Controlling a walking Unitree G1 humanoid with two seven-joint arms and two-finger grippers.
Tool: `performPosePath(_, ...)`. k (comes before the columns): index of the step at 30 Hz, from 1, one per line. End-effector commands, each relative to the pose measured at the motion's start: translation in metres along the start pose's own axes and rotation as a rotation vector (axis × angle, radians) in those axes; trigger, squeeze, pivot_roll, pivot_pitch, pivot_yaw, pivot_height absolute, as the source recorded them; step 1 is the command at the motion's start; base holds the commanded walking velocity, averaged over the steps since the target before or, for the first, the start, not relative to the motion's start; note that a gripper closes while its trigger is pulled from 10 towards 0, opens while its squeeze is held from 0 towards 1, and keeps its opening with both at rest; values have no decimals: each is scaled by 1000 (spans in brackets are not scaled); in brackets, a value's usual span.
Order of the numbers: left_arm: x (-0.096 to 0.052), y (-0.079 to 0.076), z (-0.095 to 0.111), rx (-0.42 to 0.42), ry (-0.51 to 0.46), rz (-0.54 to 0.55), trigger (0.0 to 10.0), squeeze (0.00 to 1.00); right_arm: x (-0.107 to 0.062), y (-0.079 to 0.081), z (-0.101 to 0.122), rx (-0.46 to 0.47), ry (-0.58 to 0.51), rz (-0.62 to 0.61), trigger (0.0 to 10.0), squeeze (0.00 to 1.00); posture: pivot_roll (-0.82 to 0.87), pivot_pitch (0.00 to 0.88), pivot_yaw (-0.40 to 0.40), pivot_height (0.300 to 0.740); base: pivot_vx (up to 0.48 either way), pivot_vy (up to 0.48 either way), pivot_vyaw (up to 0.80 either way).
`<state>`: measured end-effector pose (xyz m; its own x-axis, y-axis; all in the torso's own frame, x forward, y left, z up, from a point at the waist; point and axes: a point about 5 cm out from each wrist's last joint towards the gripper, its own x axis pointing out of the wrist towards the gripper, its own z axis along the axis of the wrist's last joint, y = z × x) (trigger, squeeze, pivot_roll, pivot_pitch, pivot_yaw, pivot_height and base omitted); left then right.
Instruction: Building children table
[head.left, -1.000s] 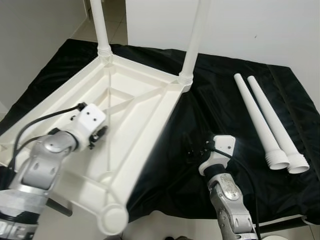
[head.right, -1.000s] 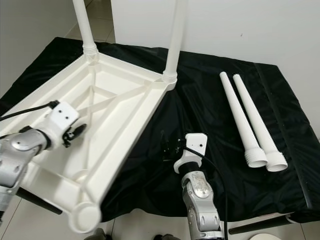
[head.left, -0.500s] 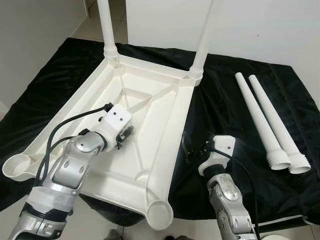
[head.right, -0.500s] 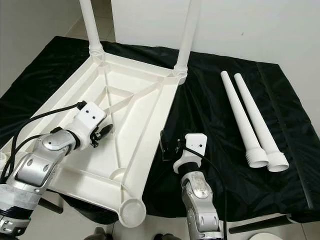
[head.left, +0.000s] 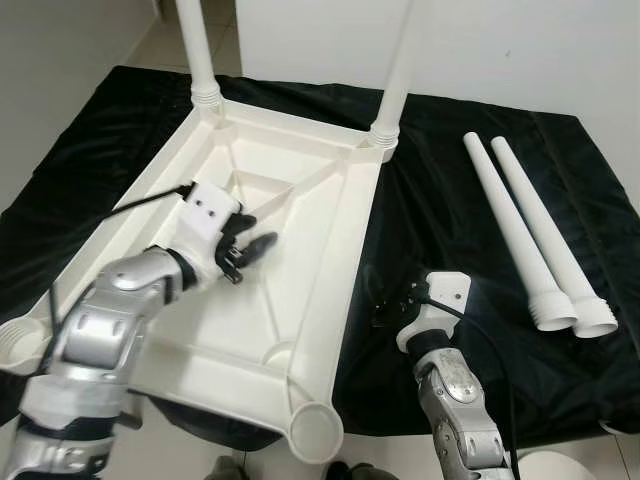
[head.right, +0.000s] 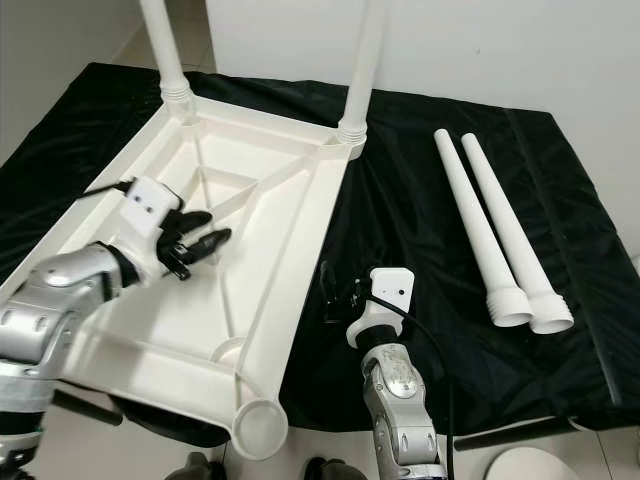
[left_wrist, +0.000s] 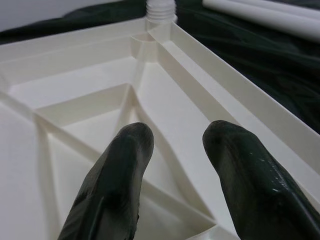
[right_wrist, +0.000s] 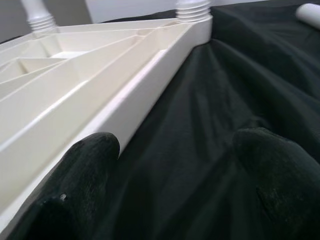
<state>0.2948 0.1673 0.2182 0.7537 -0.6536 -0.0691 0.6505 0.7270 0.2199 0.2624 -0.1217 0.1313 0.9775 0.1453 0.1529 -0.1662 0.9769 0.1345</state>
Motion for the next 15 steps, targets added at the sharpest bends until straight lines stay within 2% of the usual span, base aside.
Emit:
performPosePath(1, -8, -10, 3, 17, -24, -199, 10000, 0, -2, 1, -4, 6, 19, 0, 10000, 0, 58, 142, -36, 740, 0, 0, 0)
performPosePath(2, -8, -10, 3, 17, -24, -199, 10000, 0, -2, 1, -4, 6, 19, 0, 10000, 0, 58, 142, -36, 740, 0, 0, 0)
performPosePath(4, -12, -4, -11, 59, 69, -201, 10000, 0, -1, 2, -4, 6, 20, 3, 10000, 0, 60, 142, -39, 740, 0, 0, 0)
performPosePath(9, -14, 1, -24, 79, 147, -202, 10000, 0, -1, 2, -4, 5, 20, 5, 10000, 0, 60, 142, -39, 740, 0, 0, 0)
performPosePath(10, -15, 3, -26, 58, 161, -215, 10000, 1000, 0, 2, -3, 5, 19, 7, 10000, 0, 60, 142, -39, 740, 0, 0, 0)
performPosePath(13, -16, 3, -28, 38, 167, -230, 10000, 1000, 0, 2, -3, 4, 18, 7, 10000, 0, 56, 139, -41, 740, 0, 0, 0)
performPosePath(15, -19, 1, -34, 64, 207, -292, 10000, 1000, 0, 1, -2, 0, 15, 8, 10000, 0, 49, 132, -41, 740, 0, 0, 0)
